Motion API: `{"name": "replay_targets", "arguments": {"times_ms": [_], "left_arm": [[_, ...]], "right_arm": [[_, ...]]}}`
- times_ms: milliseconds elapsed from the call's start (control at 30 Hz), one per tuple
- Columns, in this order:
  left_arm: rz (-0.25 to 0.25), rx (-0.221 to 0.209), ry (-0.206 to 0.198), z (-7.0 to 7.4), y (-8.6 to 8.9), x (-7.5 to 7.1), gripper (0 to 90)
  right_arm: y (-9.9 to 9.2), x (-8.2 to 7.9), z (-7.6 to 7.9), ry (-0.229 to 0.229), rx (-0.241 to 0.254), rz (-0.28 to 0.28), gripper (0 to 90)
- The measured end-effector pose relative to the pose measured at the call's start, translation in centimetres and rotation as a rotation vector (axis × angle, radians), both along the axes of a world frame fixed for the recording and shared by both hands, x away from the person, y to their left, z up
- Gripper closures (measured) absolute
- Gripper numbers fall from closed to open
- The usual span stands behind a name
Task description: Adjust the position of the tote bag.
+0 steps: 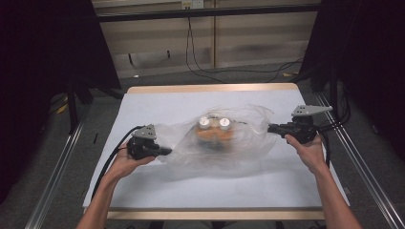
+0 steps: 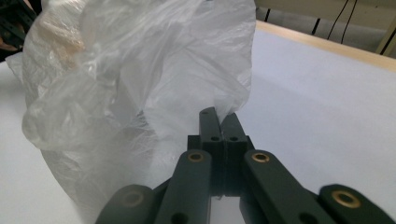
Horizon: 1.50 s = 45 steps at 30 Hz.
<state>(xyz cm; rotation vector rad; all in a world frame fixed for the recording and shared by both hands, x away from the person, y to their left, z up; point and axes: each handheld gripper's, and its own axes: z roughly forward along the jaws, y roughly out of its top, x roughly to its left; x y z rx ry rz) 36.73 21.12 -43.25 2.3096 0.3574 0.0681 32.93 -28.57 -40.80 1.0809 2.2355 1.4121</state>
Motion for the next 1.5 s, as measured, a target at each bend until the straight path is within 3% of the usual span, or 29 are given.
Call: {"name": "replay_targets", "arguments": {"times_ms": [200,433,500,533,667,767,933,1133,1333,1500], "left_arm": [[-0.036,0.023,0.016,-0.4,-0.5,-0.1,90.0],[-0.036,0.015,0.009,-0.3,-0.4,-0.1,90.0],[-0.033,0.027,0.009,-0.2,-0.4,-0.1,90.0],[-0.017,0.045,-0.005,-0.4,-0.5,-0.1,90.0],[-0.004,0.053,-0.006,-0.5,-0.7,0.1,90.0],[0.030,0.096,-0.032,-0.7,-0.6,0.3,90.0],[0.080,0.104,-0.019,-1.8,0.3,0.8,90.0],[0.093,0.098,-0.020,-2.0,0.3,1.0,90.0],[0.081,0.157,-0.017,-2.7,-0.3,1.0,90.0],[0.076,0.177,-0.009,-3.5,-0.5,0.8,90.0]], "right_arm": [[0.7,0.3,-1.0,0.042,-0.059,0.040,90.0],[0.9,0.4,-1.4,0.063,-0.087,0.070,90.0],[0.9,0.4,-1.4,0.060,-0.094,0.068,90.0],[0.9,0.5,-1.7,0.071,-0.152,0.051,90.0],[0.3,0.9,-2.8,0.106,-0.156,0.027,90.0],[0.3,1.0,-3.0,0.110,-0.164,0.022,90.0],[-0.2,1.5,-4.5,0.153,-0.201,-0.004,90.0],[-0.6,1.7,-5.2,0.175,-0.209,-0.023,90.0],[0.1,1.9,-6.8,0.206,-0.287,-0.009,90.0],[0.3,1.5,-7.0,0.180,-0.308,-0.020,90.0]]}}
